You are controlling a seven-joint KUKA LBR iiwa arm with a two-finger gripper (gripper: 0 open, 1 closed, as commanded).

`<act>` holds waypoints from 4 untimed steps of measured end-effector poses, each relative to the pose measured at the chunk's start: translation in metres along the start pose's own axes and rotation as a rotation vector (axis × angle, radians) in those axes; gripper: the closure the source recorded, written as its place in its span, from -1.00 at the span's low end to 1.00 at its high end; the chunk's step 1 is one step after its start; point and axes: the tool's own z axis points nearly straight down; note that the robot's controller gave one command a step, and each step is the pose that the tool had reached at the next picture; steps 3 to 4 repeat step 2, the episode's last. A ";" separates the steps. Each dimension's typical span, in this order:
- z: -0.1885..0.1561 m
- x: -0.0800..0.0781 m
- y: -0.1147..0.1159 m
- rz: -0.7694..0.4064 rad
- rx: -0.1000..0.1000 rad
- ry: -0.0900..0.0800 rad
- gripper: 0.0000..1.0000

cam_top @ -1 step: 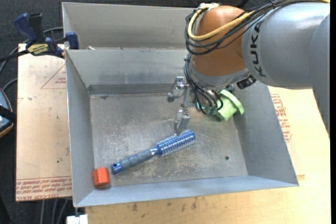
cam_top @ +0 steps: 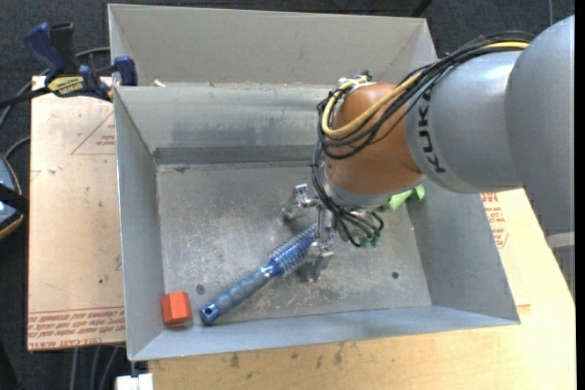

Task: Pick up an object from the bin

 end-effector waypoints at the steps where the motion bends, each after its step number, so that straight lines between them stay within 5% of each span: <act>1: -0.003 -0.001 0.000 0.000 0.000 -0.003 1.00; 2: -0.160 0.033 0.024 -0.258 0.001 -0.002 1.00; 4: -0.160 0.033 0.024 -0.258 0.001 -0.002 1.00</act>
Offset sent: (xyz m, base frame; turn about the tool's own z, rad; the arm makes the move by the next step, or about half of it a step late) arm 0.0000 0.0000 0.0000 0.0000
